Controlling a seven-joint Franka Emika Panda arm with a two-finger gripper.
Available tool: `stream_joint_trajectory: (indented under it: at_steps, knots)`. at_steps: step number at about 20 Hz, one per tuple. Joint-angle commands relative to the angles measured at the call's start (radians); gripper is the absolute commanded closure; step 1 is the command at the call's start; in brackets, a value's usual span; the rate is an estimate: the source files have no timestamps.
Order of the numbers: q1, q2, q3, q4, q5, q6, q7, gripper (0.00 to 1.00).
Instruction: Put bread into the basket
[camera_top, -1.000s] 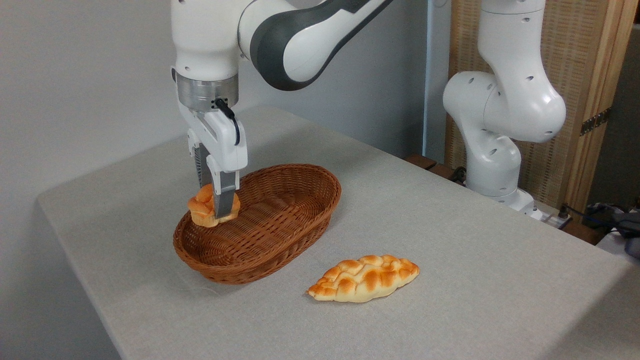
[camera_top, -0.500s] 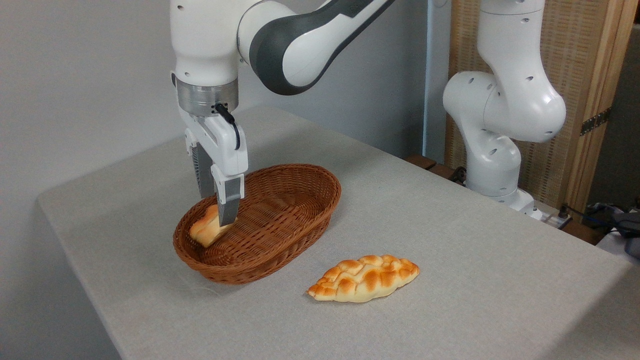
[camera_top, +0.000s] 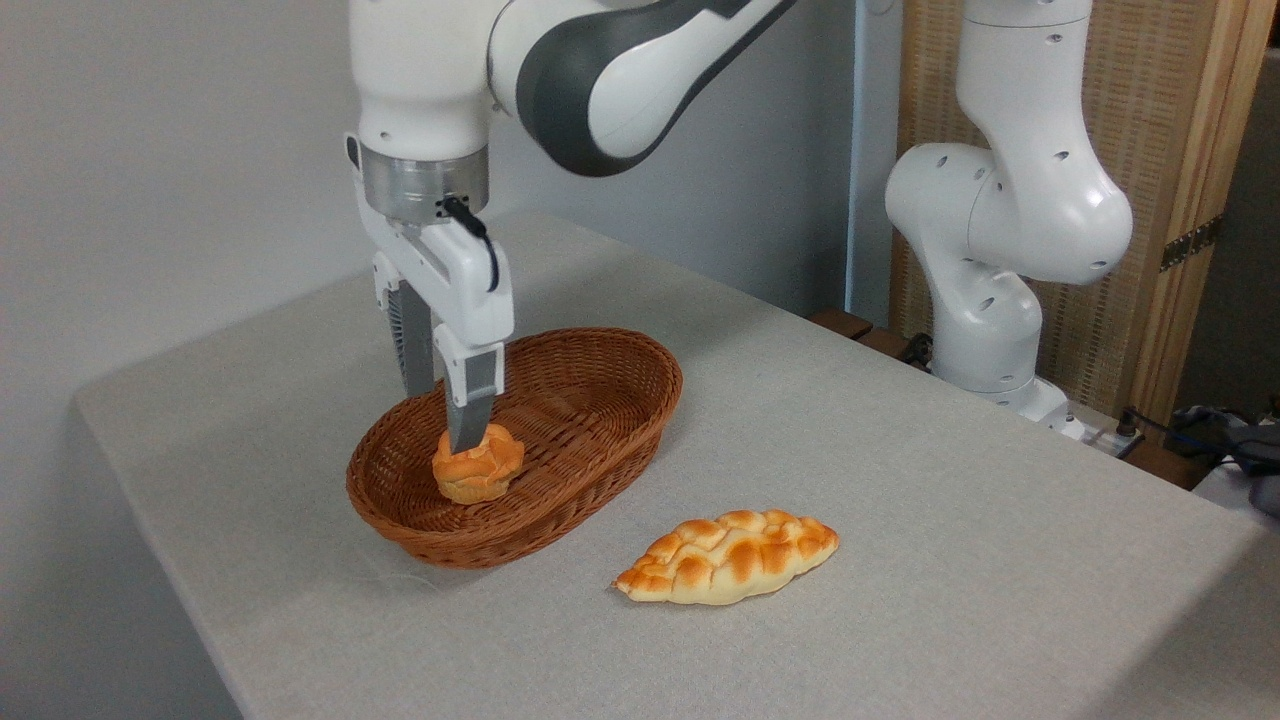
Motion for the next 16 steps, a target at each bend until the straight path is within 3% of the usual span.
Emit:
stream_joint_trajectory:
  at_steps: [1,5,8,16]
  knots:
    - [-0.001,-0.048,0.042,0.015,-0.003,-0.082,-0.009,0.00]
    - [-0.001,-0.068,0.062,0.035,0.001,-0.147,-0.006,0.00]
    - [-0.002,-0.099,0.085,0.039,0.056,-0.190,-0.011,0.00]
    - [-0.001,-0.134,0.094,0.087,0.078,-0.282,-0.011,0.00]
